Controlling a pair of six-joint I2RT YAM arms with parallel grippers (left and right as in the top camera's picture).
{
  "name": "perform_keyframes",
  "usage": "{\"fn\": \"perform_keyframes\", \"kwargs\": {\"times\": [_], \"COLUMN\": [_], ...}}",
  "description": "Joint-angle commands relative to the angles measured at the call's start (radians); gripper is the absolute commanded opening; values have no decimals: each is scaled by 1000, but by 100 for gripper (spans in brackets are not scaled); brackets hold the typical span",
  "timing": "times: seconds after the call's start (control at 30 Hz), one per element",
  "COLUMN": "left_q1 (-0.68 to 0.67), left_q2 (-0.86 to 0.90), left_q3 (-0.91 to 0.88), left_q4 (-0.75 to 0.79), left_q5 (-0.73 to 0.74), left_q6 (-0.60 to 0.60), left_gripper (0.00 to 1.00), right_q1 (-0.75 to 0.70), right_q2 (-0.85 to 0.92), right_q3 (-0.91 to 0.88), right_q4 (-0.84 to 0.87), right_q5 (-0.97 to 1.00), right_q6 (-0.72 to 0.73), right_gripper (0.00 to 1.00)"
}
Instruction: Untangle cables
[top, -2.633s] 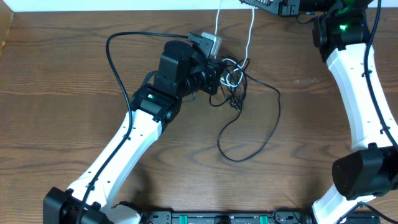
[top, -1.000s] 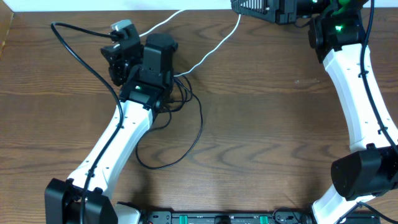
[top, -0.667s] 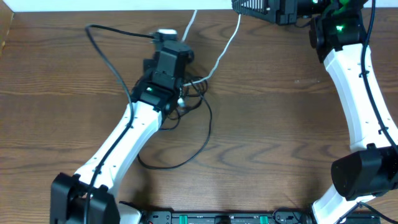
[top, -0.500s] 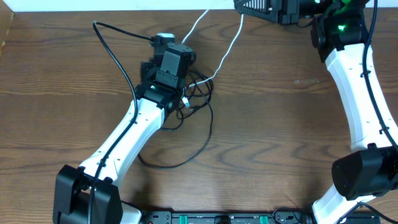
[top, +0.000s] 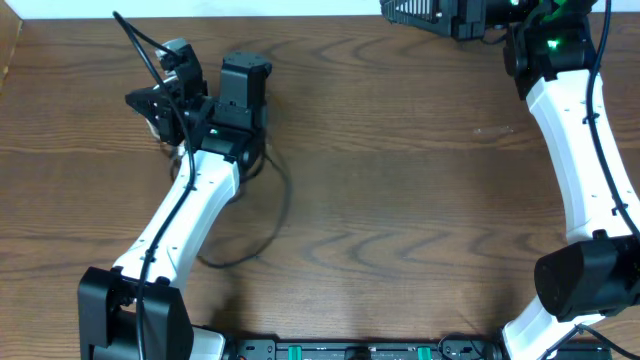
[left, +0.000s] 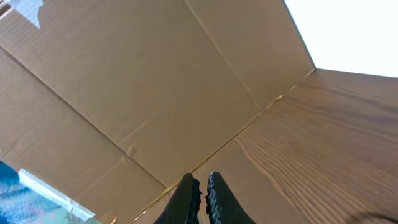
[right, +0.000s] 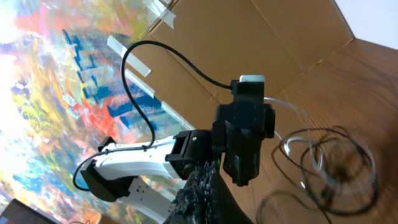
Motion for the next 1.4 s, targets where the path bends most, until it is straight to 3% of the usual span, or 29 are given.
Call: {"fn": "perform_keyframes", "kwargs": {"times": [0.0,0.27,0.53,0.73,1.1,1.2,1.27,1.37], "left_q1": [13,10,-54,-80,-140,-154,-157,-156], "left_q2": [-11,-11,-20,-42,-100,-115,-122,-127], "left_q3": [2,2,2,2,27,28,28,29], "left_q4": [3,-43,-45,-41,-10,4,10,14], "left_q5": [67,362,605,807,1025,1069,1093,1143], "left_q6": [10,11,10,6,-10,-36,-59,-70], "left_gripper": [8,8,8,8,8,8,8,8], "right_q1": [-5,-10,-9,-7,39,46,53,70], "right_q2": [-8,-8,-1,8,9,9,9,9], "right_q3": [4,3,-72,-195,-390,-415,-425,-448], "right_q4": [1,-18,-249,-279,-279,-299,-328,-355], "right_q5": [-3,-3,78,169,292,289,290,293], "right_q6": [-21,-62,-284,-405,-555,-610,-655,-740], "right_gripper": [1,2,2,8,49,86,99,99]}}
